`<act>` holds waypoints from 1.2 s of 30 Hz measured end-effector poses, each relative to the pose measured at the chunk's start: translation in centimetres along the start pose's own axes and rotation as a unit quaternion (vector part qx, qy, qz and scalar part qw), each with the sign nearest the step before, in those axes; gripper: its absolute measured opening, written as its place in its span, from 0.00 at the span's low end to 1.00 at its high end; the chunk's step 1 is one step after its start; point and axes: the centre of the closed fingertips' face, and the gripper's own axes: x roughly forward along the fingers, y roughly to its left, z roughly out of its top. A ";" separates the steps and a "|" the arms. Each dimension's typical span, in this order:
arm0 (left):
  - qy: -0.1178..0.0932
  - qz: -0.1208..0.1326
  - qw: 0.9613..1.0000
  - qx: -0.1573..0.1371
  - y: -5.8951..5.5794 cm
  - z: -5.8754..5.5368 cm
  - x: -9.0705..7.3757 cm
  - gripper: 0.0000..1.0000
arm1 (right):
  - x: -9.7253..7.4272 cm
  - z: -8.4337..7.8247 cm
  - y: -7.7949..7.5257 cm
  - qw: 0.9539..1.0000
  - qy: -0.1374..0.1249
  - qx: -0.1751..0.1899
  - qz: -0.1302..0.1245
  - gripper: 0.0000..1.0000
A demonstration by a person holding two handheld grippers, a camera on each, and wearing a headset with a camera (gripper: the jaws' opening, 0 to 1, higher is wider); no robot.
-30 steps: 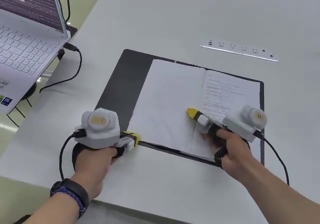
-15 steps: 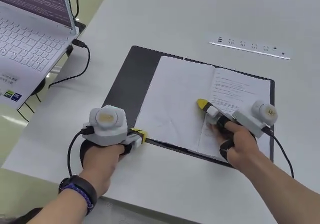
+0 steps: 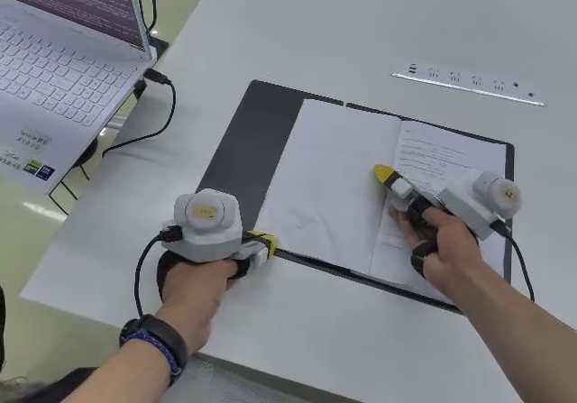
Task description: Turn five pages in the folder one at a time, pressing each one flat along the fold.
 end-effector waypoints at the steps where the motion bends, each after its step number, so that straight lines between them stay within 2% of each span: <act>1: 0.000 0.000 1.000 0.000 0.0 0.0 0.0 0.00 | 0.0 0.1 0.1 1.000 -0.002 0.003 0.000 0.00; 16: 0.004 0.001 1.000 0.001 0.0 0.1 0.0 0.00 | 0.8 2.1 0.1 0.999 -0.032 0.040 0.000 0.00; 36: 0.005 -0.001 1.000 0.002 0.0 0.1 0.0 0.00 | 2.8 5.7 -1.0 0.995 -0.073 0.072 -0.003 0.00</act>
